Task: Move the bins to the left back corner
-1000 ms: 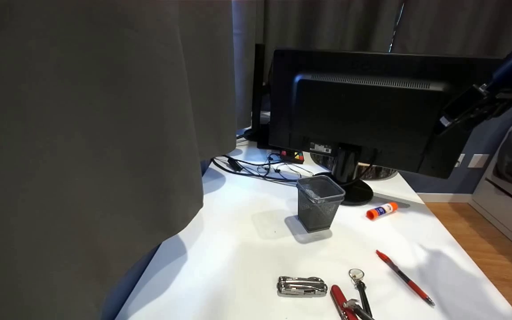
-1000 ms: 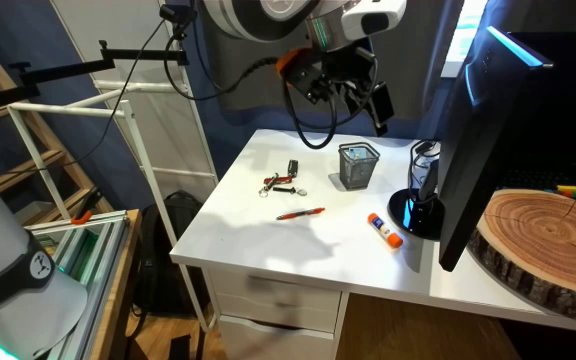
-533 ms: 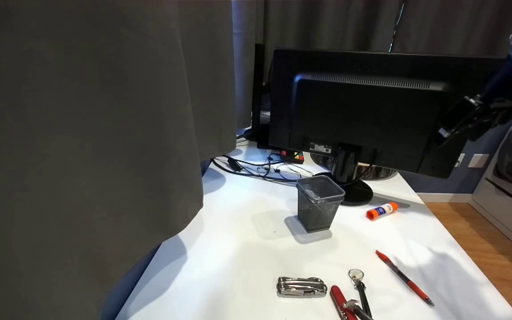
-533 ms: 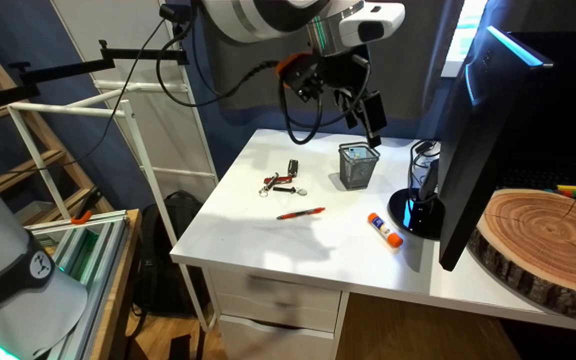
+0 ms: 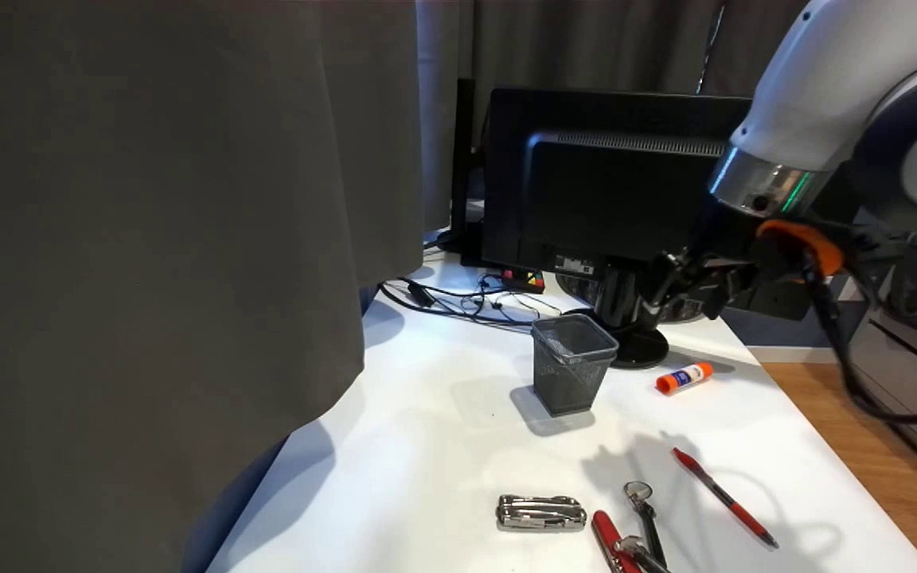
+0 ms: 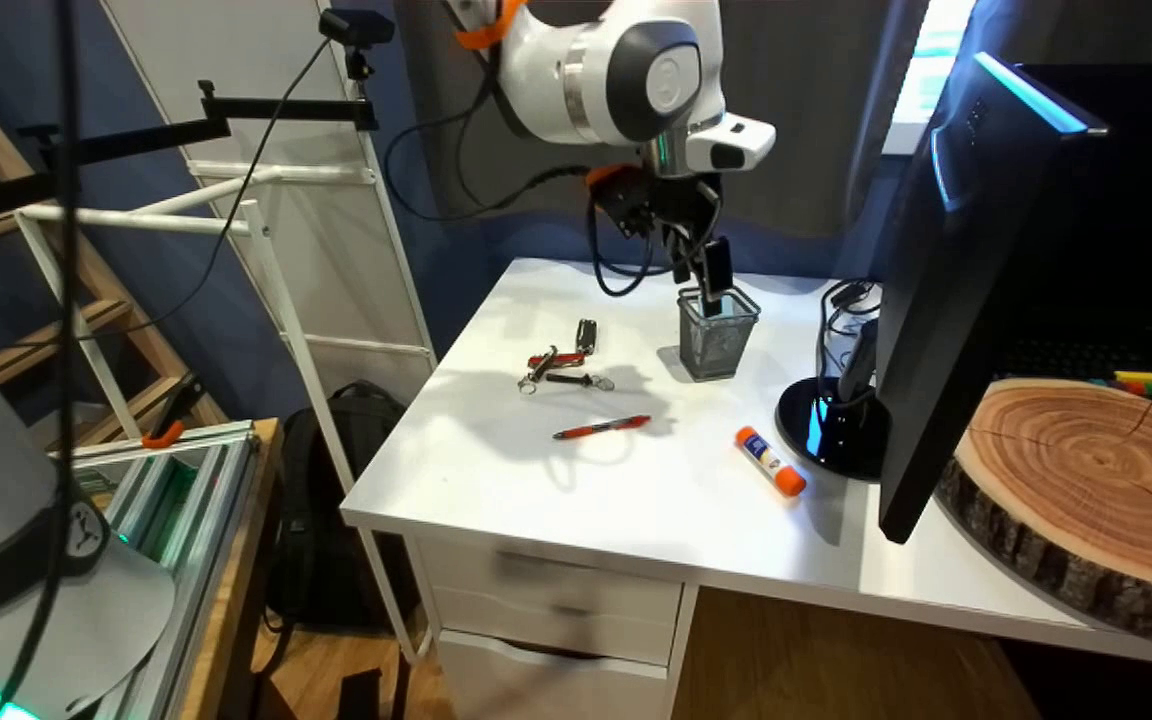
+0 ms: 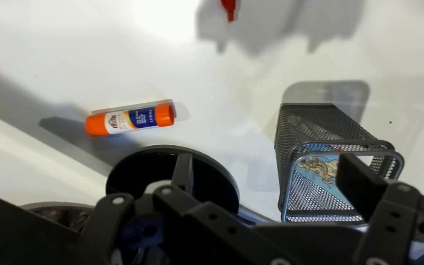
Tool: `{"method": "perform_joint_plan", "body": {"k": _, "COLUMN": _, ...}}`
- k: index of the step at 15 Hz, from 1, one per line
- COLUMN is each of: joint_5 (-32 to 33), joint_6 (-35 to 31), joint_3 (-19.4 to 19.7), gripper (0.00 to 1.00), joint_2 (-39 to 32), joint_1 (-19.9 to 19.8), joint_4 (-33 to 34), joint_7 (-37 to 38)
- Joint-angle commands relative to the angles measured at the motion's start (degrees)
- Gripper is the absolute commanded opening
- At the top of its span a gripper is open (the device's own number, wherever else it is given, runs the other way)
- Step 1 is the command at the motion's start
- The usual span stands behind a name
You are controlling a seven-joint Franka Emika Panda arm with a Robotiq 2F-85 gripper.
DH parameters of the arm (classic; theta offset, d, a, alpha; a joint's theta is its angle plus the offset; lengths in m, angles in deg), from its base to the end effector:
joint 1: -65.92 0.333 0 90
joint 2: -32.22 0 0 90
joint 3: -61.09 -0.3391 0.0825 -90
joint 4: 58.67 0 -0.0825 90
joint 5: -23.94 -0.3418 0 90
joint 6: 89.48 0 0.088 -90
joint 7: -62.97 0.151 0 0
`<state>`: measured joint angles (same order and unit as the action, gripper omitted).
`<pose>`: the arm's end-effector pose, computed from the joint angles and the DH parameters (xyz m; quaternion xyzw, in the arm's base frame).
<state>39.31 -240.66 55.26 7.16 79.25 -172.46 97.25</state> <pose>0.5898 0.2025 0.2747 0.9920 -0.0283 0.1230 0.0009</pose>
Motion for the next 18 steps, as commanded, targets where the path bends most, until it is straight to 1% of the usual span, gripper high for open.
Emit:
{"method": "perform_joint_plan", "body": {"k": 1, "joint_5": -7.49, "joint_6": -2.10, "joint_3": 0.76, "gripper": 1.00, "joint_2": -11.11, "joint_1": -0.21, "joint_4": 12.22, "joint_7": -5.91}}
{"method": "perform_joint_plan", "body": {"k": 3, "joint_5": -12.21, "joint_6": -3.38, "joint_3": 0.30, "gripper": 1.00, "joint_2": -14.98, "joint_1": -0.48, "joint_4": 17.45, "joint_7": -8.35}}
{"method": "perform_joint_plan", "body": {"k": 4, "joint_5": -14.16, "joint_6": -3.00, "joint_3": 0.01, "gripper": 1.00, "joint_2": -16.60, "joint_1": -0.48, "joint_4": 19.95, "joint_7": -9.15}}
{"method": "perform_joint_plan", "body": {"k": 5, "joint_5": -16.08, "joint_6": -1.24, "joint_3": -0.71, "gripper": 1.00, "joint_2": -18.11, "joint_1": -0.70, "joint_4": 22.52, "joint_7": -10.47}}
{"method": "perform_joint_plan", "body": {"k": 6, "joint_5": -16.57, "joint_6": 1.04, "joint_3": 0.11, "gripper": 1.00, "joint_2": -19.29, "joint_1": 0.24, "joint_4": 24.65, "joint_7": -10.37}}
{"method": "perform_joint_plan", "body": {"k": 8, "joint_5": -17.53, "joint_6": 4.34, "joint_3": 0.62, "gripper": 1.00, "joint_2": -21.42, "joint_1": 0.93, "joint_4": 27.78, "joint_7": -10.63}}
{"method": "perform_joint_plan", "body": {"k": 9, "joint_5": -17.24, "joint_6": 6.07, "joint_3": 1.64, "gripper": 0.97, "joint_2": -22.20, "joint_1": 1.70, "joint_4": 28.90, "joint_7": -9.73}}
{"method": "perform_joint_plan", "body": {"k": 10, "joint_5": -16.71, "joint_6": 7.52, "joint_3": 2.48, "gripper": 0.87, "joint_2": -22.83, "joint_1": 2.32, "joint_4": 29.89, "joint_7": -9.15}}
{"method": "perform_joint_plan", "body": {"k": 12, "joint_5": -16.47, "joint_6": 8.45, "joint_3": 3.50, "gripper": 0.74, "joint_2": -23.88, "joint_1": 2.72, "joint_4": 31.05, "joint_7": -8.47}}
{"method": "perform_joint_plan", "body": {"k": 14, "joint_5": -16.17, "joint_6": 9.00, "joint_3": 4.32, "gripper": 0.54, "joint_2": -24.93, "joint_1": 3.19, "joint_4": 31.96, "joint_7": -8.14}}
{"method": "perform_joint_plan", "body": {"k": 16, "joint_5": -16.48, "joint_6": 8.96, "joint_3": 4.33, "gripper": 0.39, "joint_2": -25.83, "joint_1": 3.23, "joint_4": 32.28, "joint_7": -8.19}}
{"method": "perform_joint_plan", "body": {"k": 18, "joint_5": -16.86, "joint_6": 8.38, "joint_3": 3.98, "gripper": 0.27, "joint_2": -26.55, "joint_1": 3.28, "joint_4": 32.33, "joint_7": -8.20}}
